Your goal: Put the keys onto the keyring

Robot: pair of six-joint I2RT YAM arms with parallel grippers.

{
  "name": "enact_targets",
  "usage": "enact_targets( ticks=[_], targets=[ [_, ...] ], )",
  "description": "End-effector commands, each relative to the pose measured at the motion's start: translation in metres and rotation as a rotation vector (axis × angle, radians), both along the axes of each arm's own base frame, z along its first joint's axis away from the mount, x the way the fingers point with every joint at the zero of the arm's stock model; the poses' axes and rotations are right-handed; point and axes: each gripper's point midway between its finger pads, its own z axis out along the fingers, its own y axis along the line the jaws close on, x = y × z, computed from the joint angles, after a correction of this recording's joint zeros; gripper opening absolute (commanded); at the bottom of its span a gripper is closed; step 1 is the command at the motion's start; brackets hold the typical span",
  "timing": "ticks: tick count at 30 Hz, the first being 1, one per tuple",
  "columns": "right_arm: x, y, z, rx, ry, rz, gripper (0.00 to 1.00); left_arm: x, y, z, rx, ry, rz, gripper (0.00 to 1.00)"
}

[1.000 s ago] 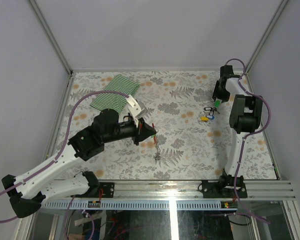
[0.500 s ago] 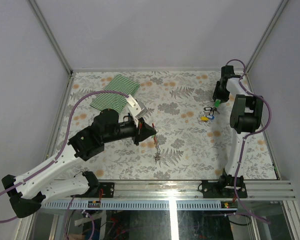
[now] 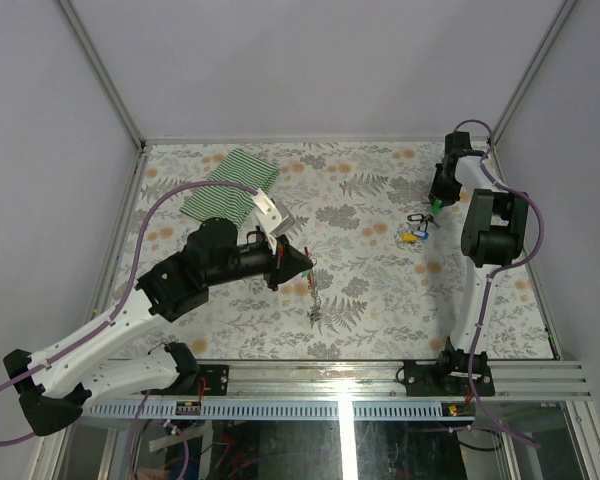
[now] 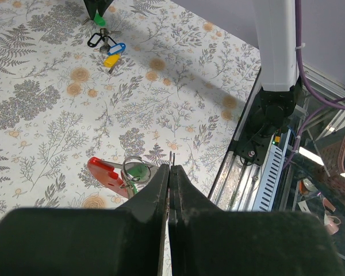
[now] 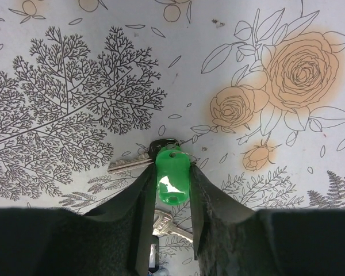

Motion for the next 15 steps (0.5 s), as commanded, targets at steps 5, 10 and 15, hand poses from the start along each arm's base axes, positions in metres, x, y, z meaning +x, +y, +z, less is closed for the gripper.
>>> enact_targets(
  ticks=[5,10,15],
  targets=[
    [-0.003,0.001,-0.001,0.009,-0.008,0.024,0.28,-0.001,0.0,0.031,-0.074,-0.042,-0.003,0.0],
    [0.003,0.001,0.031,-0.001,-0.098,0.045,0.28,0.001,0.001,0.032,-0.073,-0.05,0.002,0.0],
    [0.002,0.009,0.063,0.024,-0.186,0.064,0.27,0.002,0.001,0.032,-0.065,-0.057,0.003,0.0]
  ],
)
